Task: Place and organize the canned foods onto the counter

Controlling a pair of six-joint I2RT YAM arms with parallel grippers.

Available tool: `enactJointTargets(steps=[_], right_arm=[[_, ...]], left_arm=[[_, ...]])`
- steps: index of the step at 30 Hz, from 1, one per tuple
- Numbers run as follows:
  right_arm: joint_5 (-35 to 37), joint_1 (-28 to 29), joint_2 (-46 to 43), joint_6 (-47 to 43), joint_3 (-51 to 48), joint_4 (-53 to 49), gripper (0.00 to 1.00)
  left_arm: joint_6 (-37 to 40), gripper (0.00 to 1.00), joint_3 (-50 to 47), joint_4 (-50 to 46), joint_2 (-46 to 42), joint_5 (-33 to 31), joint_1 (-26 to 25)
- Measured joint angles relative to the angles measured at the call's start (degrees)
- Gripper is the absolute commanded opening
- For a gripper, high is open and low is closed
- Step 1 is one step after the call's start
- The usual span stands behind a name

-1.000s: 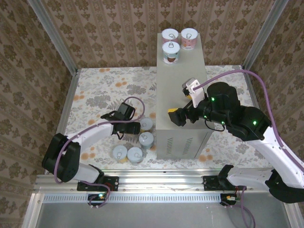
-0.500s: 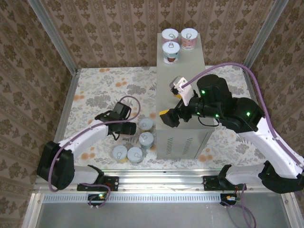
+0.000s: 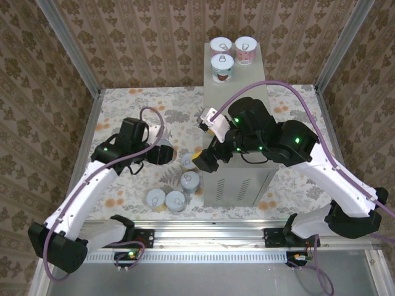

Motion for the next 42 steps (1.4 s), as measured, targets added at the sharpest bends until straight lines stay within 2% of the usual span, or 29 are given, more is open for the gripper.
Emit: enactJointTargets(steps=[10, 24, 33, 42], right_arm=[[-0.2, 1.0, -0.9, 0.0, -4.5, 2.7, 1.00], [-0.2, 4.2, -9.7, -1.3, -13.7, 9.0, 1.00], [1.1, 5.9, -11.1, -1.7, -14.5, 11.7, 1.00], [1.4, 7.3, -9.6, -1.5, -14.5, 16.6, 1.00]], left_arm=[[4.8, 0.58, 9.9, -5.9, -3.5, 14.4, 0.1], [8.5, 0.58, 22.4, -10.6, -4.1, 32.0, 0.1], [9.1, 0.59, 25.9, -12.0, -4.0, 39.0, 0.1], [9.2, 0.58, 26.8, -12.5, -3.9, 41.5, 0.1]])
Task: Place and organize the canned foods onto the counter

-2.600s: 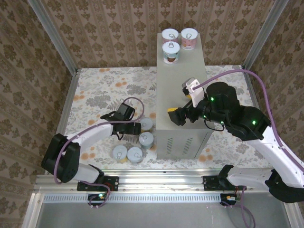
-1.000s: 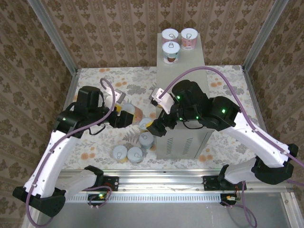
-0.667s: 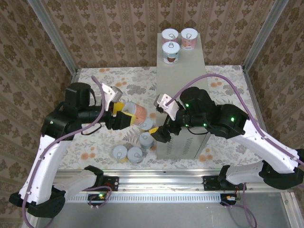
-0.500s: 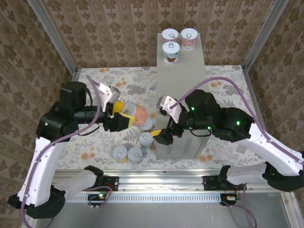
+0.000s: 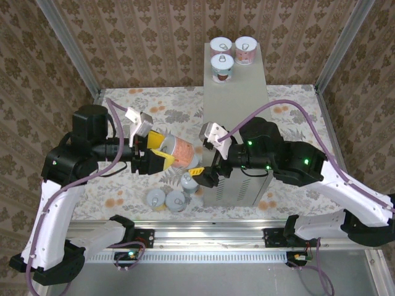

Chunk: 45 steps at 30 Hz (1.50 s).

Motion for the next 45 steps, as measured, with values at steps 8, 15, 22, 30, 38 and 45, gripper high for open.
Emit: enactJointTargets(steps=[8, 15, 22, 30, 38, 45], right_arm=[[-0.2, 0.5, 3.6, 0.0, 0.2, 2.1, 1.00], [-0.8, 0.5, 5.2, 0.0, 1.2, 3.1, 1.00], [-2.8, 0.5, 6.7, -0.1, 2.4, 4.6, 0.99], [-4.5, 0.5, 7.3, -0.3, 2.5, 5.0, 0.77], [-4.7, 0.5, 7.0, -0.3, 2.5, 5.0, 0.65], [-2.2, 0.5, 4.3, 1.6, -0.2, 7.8, 0.58]], left_arm=[[0.0, 0.58, 0.7, -0.2, 0.3, 1.6, 0.0], [0.0, 0.58, 0.7, -0.2, 0.3, 2.3, -0.1], [0.5, 0.58, 0.7, -0.2, 0.5, 2.8, -0.1], [0.9, 0.57, 0.7, -0.1, 1.3, 3.1, -0.1], [0.6, 0.58, 0.7, 1.0, 1.6, 3.8, -0.1], [-3.0, 0.70, -1.0, 8.1, 1.9, 5.0, -1.4]])
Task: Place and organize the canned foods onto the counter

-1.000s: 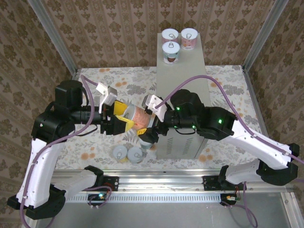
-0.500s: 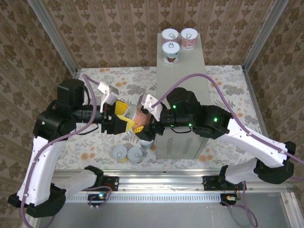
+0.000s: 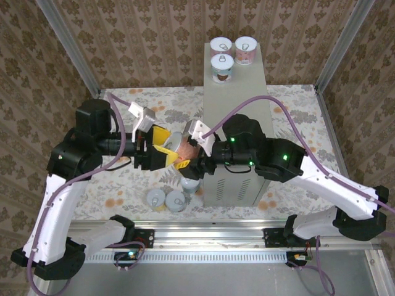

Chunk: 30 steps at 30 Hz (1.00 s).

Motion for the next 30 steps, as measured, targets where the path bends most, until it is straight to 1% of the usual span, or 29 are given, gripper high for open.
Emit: enactJointTargets(steps=[2, 5, 14, 18, 21, 23, 25, 27, 29, 30], right_arm=[[0.8, 0.0, -1.3, 0.8, -1.5, 0.6, 0.57], [2.3, 0.0, -3.5, 2.3, -3.9, 1.7, 0.56], [7.5, 0.0, -10.3, 6.8, -12.2, 8.5, 0.55], [9.9, 0.0, -13.1, 8.9, -15.5, 11.6, 0.56], [11.6, 0.0, -15.1, 10.3, -17.8, 13.5, 0.58], [12.8, 0.0, -16.2, 10.8, -18.8, 14.1, 0.62], [13.9, 0.0, -17.2, 11.1, -19.6, 14.2, 0.70], [15.3, 0.0, -18.3, 11.5, -20.1, 13.5, 0.84], [17.2, 0.0, -19.4, 12.2, -20.1, 12.2, 0.94], [18.4, 0.0, -20.2, 12.1, -20.1, 11.2, 0.97]], left_arm=[[-1.0, 0.73, -0.8, 2.1, 0.4, -0.2, -1.4], [-2.5, 0.74, -1.7, 5.4, 1.2, -0.9, -3.6], [-8.3, 0.74, -5.0, 18.6, 2.9, -2.8, -8.6], [-9.8, 0.71, -5.0, 23.0, 4.6, -3.6, -10.5], [-10.8, 0.65, -5.0, 25.8, 5.9, -4.3, -12.0], [-11.2, 0.61, -5.0, 27.4, 6.8, -4.7, -12.9], [-11.3, 0.58, -5.0, 28.9, 7.7, -5.2, -13.8], [-11.2, 0.57, -4.5, 29.7, 8.9, -5.6, -14.7], [-10.6, 0.56, -3.7, 29.9, 9.9, -7.2, -15.8], [-10.1, 0.56, -3.2, 29.6, 10.6, -8.9, -16.5]])
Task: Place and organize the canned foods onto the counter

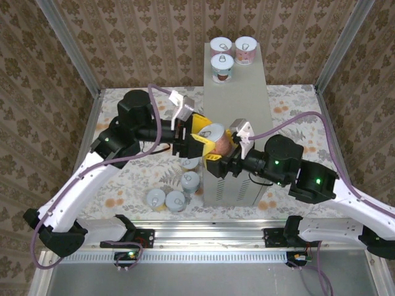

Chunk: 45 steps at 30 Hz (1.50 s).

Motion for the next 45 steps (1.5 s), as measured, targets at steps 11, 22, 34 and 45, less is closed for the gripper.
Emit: enactJointTargets(steps=[11, 22, 34, 45], right_arm=[[15.2, 0.0, -19.5, 0.2, -0.5, -16.6, 1.00], [19.9, 0.0, -19.0, 0.1, -0.4, -22.8, 1.00], [20.0, 0.0, -12.6, -3.6, 2.6, -22.5, 1.00], [21.4, 0.0, -6.3, -4.7, 4.8, -20.2, 1.00]], left_arm=[[11.3, 0.56, 10.8, -8.5, 8.5, -21.4, -7.7], [18.7, 0.62, 21.1, -15.6, 17.9, -32.4, -12.3], [20.5, 0.88, 24.0, -18.0, 19.5, -33.7, -12.3], [20.2, 1.00, 19.3, -15.0, 12.0, -31.9, -8.1]])
